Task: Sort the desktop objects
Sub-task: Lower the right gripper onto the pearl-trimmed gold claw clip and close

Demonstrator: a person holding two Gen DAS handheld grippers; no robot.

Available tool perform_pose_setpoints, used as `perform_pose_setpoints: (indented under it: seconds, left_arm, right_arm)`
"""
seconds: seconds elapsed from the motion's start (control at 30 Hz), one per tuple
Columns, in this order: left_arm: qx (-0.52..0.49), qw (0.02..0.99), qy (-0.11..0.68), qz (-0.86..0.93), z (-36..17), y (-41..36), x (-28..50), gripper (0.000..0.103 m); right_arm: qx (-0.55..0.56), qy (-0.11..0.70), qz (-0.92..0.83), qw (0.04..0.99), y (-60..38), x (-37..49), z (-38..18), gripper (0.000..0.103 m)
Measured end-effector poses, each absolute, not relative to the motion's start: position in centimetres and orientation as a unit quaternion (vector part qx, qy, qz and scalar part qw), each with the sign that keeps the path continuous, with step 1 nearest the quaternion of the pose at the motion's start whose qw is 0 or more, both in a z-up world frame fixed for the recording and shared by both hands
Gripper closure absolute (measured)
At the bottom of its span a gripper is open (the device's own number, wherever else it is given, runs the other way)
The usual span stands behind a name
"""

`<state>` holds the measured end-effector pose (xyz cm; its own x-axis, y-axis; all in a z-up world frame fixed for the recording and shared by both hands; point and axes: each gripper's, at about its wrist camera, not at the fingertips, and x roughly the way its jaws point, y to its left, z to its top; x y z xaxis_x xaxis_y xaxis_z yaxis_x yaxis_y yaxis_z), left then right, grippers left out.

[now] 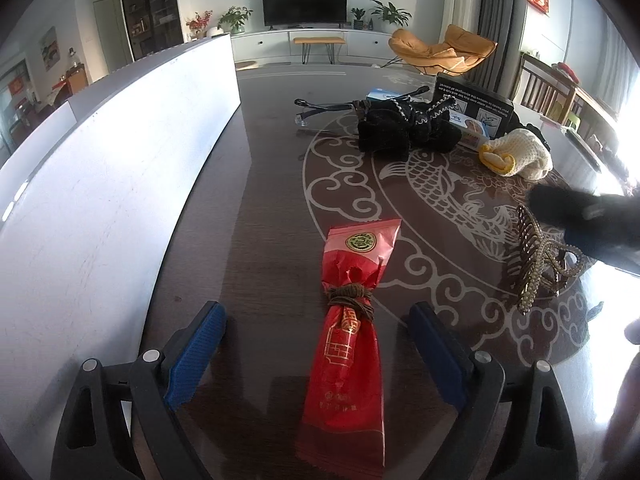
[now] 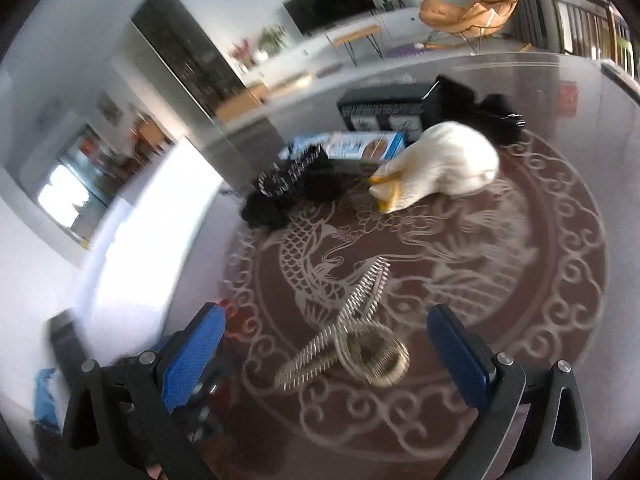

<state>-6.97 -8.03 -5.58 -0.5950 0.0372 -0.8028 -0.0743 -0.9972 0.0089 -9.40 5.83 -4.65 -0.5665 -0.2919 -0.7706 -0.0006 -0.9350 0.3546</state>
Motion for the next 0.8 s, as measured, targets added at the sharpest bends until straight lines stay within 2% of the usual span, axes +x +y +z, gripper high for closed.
perform_pose_setpoints:
  seconds: [0.13,0.47,0.8]
  left_arm:
    - [-0.449,0.031,0.021,0.893,-5.6,-8.1,-7.0,0.009]
    - [-0.449,0.031,0.021,0.893,-5.6,-8.1,-7.0,0.009]
    - [-0.449,0.031,0.020,0.893,-5.6,-8.1,-7.0,0.009]
  right_arm:
    - [0.486,-0.077,-0.869,0.057,3.6,-10.0,-5.6,0.002]
    - [0.480,0.012,-0.876,0.047,4.8,-7.2,-7.5,0.002]
    - [0.459,0.031,-0.886,0.051,5.4,-5.2,-7.6,0.000]
